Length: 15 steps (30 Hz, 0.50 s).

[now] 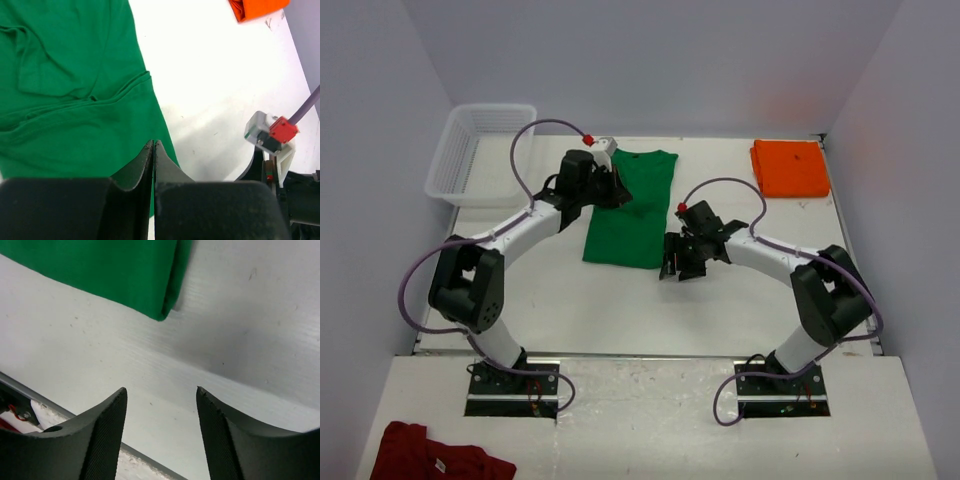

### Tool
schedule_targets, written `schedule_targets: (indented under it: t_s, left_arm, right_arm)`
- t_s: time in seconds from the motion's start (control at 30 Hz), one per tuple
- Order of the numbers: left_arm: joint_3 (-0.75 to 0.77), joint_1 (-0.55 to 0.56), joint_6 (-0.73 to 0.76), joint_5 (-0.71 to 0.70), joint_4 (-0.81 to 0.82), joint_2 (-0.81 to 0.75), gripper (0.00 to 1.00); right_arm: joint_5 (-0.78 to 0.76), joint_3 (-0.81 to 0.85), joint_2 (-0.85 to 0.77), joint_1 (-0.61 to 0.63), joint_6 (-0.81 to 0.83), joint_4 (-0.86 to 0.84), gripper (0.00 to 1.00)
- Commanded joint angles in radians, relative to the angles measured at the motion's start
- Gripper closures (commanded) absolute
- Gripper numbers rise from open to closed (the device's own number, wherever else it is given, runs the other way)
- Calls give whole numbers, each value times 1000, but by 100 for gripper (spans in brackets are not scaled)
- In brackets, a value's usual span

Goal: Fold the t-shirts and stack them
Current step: Fold the folded rectangular tshirt in 1/3 of the way

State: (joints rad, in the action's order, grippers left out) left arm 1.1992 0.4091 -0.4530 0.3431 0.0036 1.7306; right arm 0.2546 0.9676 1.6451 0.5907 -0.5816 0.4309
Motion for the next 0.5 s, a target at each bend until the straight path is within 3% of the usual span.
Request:
schedule_targets:
  t_s: [0.0, 0.2, 0.4, 0.47]
  left_arm:
    - [-36, 5, -16, -151, -118, -81, 100]
    - [-131, -4, -50, -171, -128, -147, 100]
    - [-208, -6, -46, -174, -113, -187, 100]
    - [-237, -7, -47, -194, -108, -197, 100]
  right_arm:
    - [29, -7, -45, -34, 3, -52, 40]
    - [130, 14, 48, -72, -35, -132, 39]
    - [147, 75, 165, -88, -55, -149, 51]
    - [137, 92, 182, -88, -60, -149, 59]
